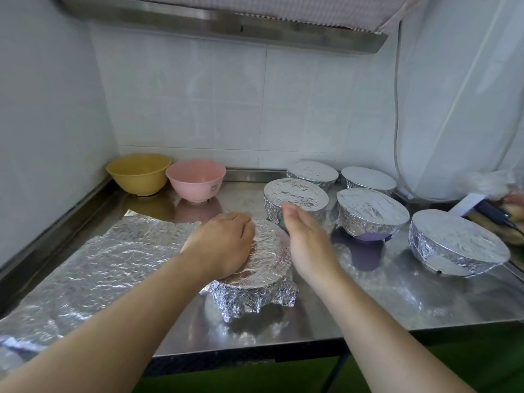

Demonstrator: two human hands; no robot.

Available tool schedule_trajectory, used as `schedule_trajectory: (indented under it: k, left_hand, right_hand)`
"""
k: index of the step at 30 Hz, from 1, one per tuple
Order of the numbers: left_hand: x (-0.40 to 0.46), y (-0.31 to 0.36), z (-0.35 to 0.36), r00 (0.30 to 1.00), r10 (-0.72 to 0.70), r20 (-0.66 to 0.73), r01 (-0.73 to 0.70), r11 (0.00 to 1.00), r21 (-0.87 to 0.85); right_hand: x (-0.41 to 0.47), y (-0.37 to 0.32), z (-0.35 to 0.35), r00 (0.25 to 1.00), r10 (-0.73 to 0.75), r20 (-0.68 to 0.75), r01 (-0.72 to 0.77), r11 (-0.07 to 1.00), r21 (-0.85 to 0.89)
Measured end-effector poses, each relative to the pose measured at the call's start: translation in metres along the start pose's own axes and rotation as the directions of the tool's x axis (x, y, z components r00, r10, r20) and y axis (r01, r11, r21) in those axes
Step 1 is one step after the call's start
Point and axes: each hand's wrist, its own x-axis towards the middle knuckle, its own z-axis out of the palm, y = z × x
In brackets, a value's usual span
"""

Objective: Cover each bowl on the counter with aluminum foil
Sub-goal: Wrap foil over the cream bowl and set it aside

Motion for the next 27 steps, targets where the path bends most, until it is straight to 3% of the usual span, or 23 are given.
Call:
schedule_trajectory:
  k: [2,4,11,19,22,27]
  left_hand:
    - [0.0,-0.001,0.002,1.0,0.005,-0.019,-0.005,1.0,0.008]
    - [0.002,-0.003,0.003,1.0,-0.001,-0.019,0.001,1.0,-0.004]
    - [0.0,-0.002,-0.007,0.978,-0.201,-0.05,0.185,0.956,-0.229]
    - [-0.006,-0.006,-0.012,0.95,-0.309,-0.045,0.245,0.829,-0.503]
    - [-0.01,-0.007,-0.011,0.938,-0.344,-0.027,0.256,0.745,-0.616]
    - [-0.018,-0.009,-0.006,0.912,-0.409,0.009,0.206,0.441,-0.873]
  right_hand:
    - [-0.003,-0.009,0.007,0.989,0.023,0.143,-0.004,0.991,-0.131]
    - [-0.004,-0.007,0.015,0.981,0.043,0.188,-0.007,0.982,-0.191]
    - [-0.006,0.0,0.021,0.993,0.101,0.063,-0.092,0.986,-0.136]
    - [-0.008,-0.003,0.02,0.994,0.096,0.049,-0.09,0.989,-0.116]
    - [-0.008,-0.003,0.023,0.994,0.099,0.037,-0.095,0.99,-0.109]
    - [-0.009,-0.005,0.025,0.994,0.107,0.026,-0.104,0.99,-0.1]
